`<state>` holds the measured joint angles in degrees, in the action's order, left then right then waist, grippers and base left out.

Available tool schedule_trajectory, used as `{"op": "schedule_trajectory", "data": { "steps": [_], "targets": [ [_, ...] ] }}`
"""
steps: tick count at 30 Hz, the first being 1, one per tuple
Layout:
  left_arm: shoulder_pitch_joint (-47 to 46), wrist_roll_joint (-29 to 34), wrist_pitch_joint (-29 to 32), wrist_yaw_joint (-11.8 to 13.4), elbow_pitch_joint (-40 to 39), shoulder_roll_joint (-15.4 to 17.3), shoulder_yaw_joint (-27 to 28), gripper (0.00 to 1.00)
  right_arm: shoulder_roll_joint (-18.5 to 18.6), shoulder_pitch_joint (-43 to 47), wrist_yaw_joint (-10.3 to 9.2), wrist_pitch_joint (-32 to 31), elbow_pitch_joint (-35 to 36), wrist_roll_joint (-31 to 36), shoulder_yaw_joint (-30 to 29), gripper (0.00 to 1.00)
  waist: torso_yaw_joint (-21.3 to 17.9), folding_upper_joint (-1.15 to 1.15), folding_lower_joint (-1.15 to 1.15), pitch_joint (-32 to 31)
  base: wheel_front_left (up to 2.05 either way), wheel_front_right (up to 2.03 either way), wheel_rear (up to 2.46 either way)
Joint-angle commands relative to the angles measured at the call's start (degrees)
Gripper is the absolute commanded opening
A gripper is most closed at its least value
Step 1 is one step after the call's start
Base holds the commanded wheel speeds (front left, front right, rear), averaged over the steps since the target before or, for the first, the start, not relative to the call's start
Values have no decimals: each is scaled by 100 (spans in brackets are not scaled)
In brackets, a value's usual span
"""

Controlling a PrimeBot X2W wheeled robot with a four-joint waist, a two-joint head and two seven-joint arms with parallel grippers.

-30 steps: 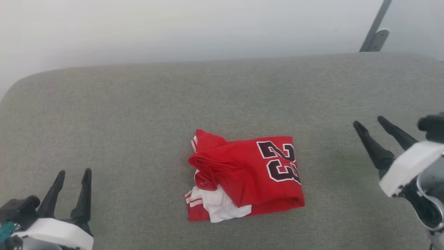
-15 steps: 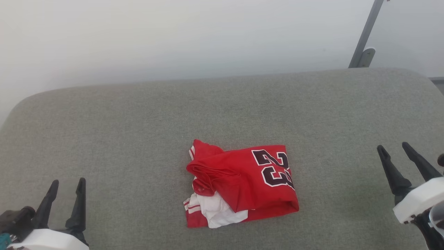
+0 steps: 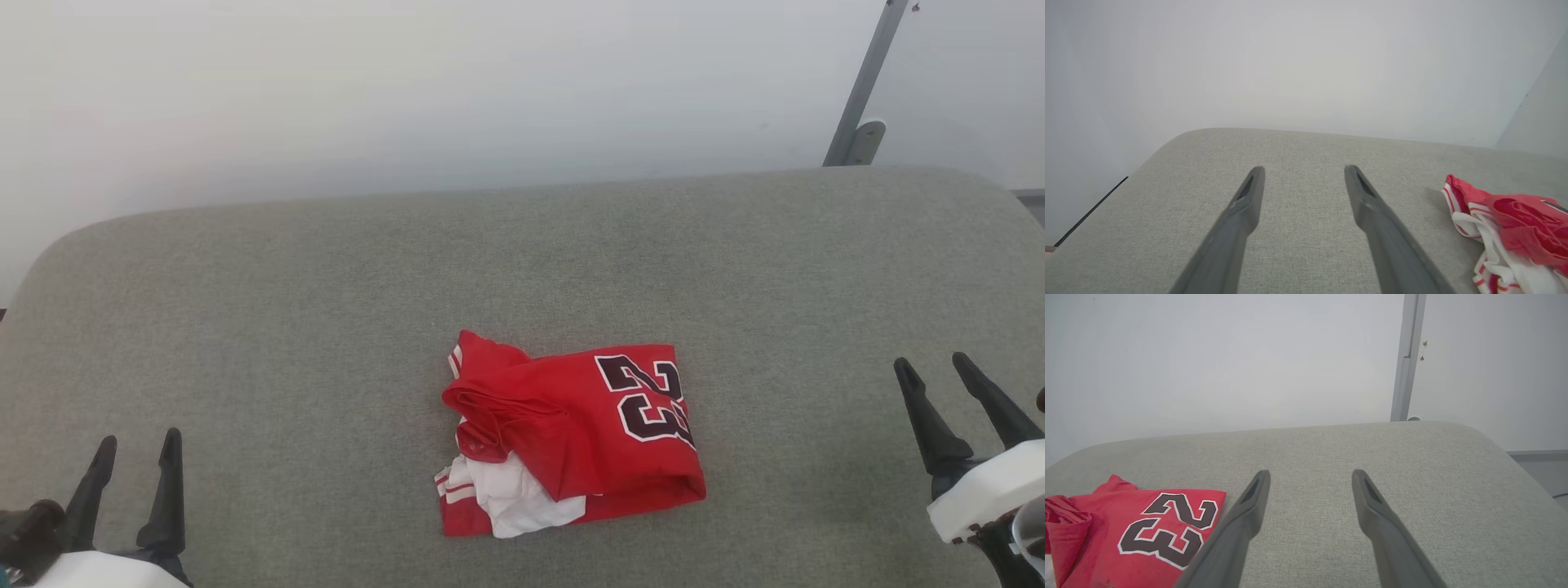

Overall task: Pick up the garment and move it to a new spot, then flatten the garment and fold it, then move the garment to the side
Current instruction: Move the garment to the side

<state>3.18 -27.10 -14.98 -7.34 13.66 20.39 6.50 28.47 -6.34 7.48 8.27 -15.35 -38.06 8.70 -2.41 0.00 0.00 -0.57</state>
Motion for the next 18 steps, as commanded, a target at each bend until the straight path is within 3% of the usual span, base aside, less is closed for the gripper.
{"op": "schedule_trajectory", "data": {
  "steps": [1, 11, 18],
  "targets": [
    [22, 75, -21, -16, -11, -16, 30, 100, -16, 26, 2, 37, -15, 6, -19, 100, 3, 0, 0, 1, 0, 0, 0],
    [26, 130, -21, -16, 13, -46, -7, 100, -61, 12, 2, -55, 6, -40, 93, 100, 126, 0, 0, 39, 0, 0, 0],
    [-2, 89, -21, -16, 32, -74, -115, 100, -95, -207, 2, -517, 129, -191, 562, 100, 373, 0, 0, 113, 0, 0, 0]
  ]
}}
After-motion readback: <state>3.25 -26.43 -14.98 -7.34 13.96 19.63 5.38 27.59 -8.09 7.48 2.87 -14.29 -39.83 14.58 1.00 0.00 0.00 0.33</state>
